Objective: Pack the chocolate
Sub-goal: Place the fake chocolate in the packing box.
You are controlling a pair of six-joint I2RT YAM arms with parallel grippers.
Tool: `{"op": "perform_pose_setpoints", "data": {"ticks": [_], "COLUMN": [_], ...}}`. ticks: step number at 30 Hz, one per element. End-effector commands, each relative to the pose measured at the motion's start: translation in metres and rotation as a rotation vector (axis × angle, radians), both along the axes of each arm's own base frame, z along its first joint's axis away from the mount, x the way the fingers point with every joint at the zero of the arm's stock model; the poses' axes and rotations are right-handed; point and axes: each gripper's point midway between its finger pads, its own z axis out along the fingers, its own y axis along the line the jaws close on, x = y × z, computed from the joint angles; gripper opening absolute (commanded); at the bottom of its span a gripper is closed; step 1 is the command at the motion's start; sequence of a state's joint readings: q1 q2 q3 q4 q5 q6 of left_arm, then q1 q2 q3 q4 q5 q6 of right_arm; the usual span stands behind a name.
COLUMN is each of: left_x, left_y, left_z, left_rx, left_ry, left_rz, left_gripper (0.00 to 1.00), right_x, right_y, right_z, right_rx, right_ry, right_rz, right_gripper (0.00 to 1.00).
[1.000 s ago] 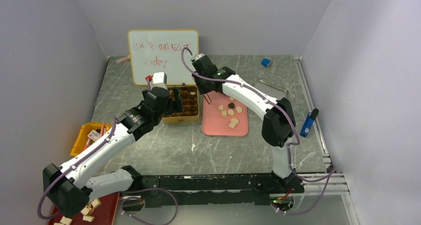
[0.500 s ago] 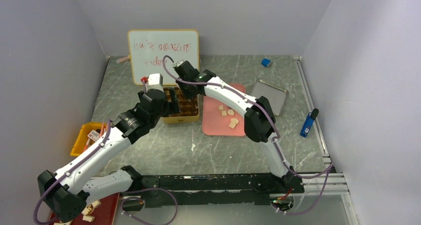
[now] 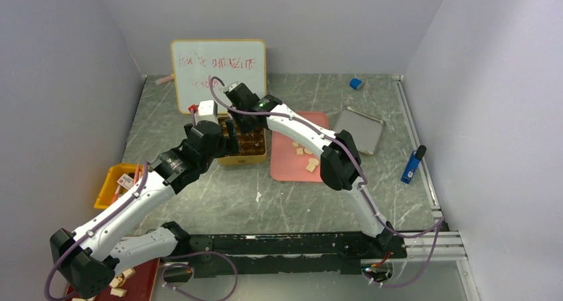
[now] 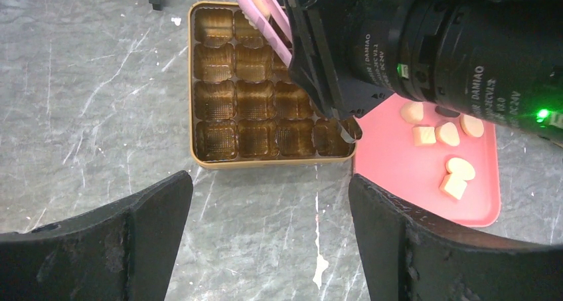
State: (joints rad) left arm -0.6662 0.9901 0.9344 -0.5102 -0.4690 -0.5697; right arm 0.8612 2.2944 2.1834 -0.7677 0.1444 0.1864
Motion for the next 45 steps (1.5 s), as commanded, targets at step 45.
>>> {"op": "perform_pose_setpoints", "data": {"ticks": [45], "left_x": [0.0], "left_y": [0.005], "left_z": [0.001], "left_rx": [-0.011], "left_ry": [-0.003], "left_rz": [0.035], "left_gripper": [0.92], "right_x": [-0.002], "right_y": [0.011], "right_z": [0.0], "right_rx": [0.013], "right_ry": [-0.016], "right_rz": [0.041], "right_gripper": [0.36]}}
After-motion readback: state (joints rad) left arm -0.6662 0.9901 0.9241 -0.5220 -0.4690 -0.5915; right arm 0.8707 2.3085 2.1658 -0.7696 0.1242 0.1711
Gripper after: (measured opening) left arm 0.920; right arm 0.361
